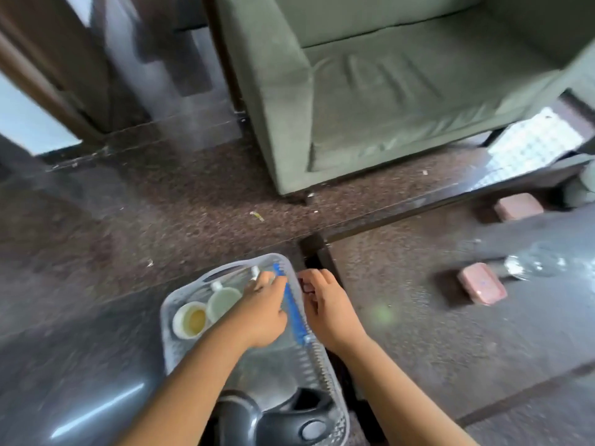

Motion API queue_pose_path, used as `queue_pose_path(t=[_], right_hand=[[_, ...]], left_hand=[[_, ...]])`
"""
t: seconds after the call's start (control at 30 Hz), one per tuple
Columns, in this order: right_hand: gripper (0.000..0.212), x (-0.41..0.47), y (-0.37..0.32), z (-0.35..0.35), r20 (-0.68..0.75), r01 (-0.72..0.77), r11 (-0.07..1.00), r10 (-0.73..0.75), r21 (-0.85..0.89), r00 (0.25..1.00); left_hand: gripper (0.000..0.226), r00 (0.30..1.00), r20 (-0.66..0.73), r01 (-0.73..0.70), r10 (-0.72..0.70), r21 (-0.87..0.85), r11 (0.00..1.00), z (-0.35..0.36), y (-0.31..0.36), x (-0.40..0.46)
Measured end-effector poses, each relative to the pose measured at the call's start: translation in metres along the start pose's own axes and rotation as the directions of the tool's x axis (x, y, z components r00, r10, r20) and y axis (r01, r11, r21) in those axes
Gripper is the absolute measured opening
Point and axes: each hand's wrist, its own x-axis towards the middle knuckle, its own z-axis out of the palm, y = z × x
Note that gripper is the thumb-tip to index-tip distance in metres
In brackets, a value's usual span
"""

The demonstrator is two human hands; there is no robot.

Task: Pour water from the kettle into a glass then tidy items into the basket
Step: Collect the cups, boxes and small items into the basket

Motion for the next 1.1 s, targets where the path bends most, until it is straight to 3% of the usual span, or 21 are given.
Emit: queue_pose_path(t=[0.1,0.17,0.27,0.37,0.43,0.5,0.6,0.7,0.8,0.93,1.1], right_hand=[[0.028,-0.028,0.047,-0.044,-0.205,-0.156,0.988,0.149,-0.015,0.967],[0.024,-0.046,0.089,-0.080,-0.305,-0.300,0.954,0.291,0.021,0.907],[0.021,-0.066,0.151,-0.136,-0.436,-0.511,0.816,0.576,0.268,0.691],[0.018,-0.080,0.218,-0.187,-0.403,-0.679,0.594,0.800,0.431,0.445],[0.036,-0.083,0.255,-0.208,-0.344,-0.739,0.485,0.870,0.468,0.353],[0.055,-0.083,0.279,-0.220,-0.276,-0.776,0.407,0.911,0.481,0.307],[0.065,-0.077,0.303,-0.227,-0.173,-0.823,0.383,0.924,0.420,0.341],[0.055,-0.073,0.315,-0.227,-0.015,-0.792,0.326,0.928,0.517,0.372],[0.039,-0.067,0.323,-0.220,0.057,-0.747,0.284,0.917,0.601,0.395],[0.034,-0.061,0.313,-0.217,-0.055,-0.770,0.420,0.891,0.480,0.451],[0.027,-0.039,0.233,-0.221,-0.182,-0.618,0.658,0.734,0.431,0.655]], left_hand=[[0.049,0.977,0.071,-0.201,0.202,-0.026,0.979,-0.006,0.057,0.005],[0.034,0.937,0.149,-0.314,0.317,-0.047,0.948,-0.002,0.095,0.017],[0.010,0.918,0.203,-0.340,0.341,-0.040,0.940,0.015,0.140,0.045],[0.024,0.936,0.162,-0.309,0.313,-0.054,0.950,0.044,0.195,0.085],[0.025,0.949,0.153,-0.268,0.276,-0.069,0.961,0.070,0.232,0.117],[0.013,0.964,0.113,-0.238,0.240,-0.037,0.971,0.097,0.266,0.153],[0.038,0.982,0.065,-0.173,0.177,-0.067,0.983,0.134,0.309,0.199],[0.063,0.998,0.063,0.023,-0.009,-0.225,0.974,0.163,0.336,0.232],[0.050,0.992,0.057,0.122,-0.111,-0.255,0.959,0.182,0.338,0.252],[0.028,0.983,-0.081,0.125,-0.167,-0.378,0.918,0.181,0.325,0.244],[0.012,0.925,-0.273,0.012,-0.265,-0.675,0.738,0.135,0.281,0.188]])
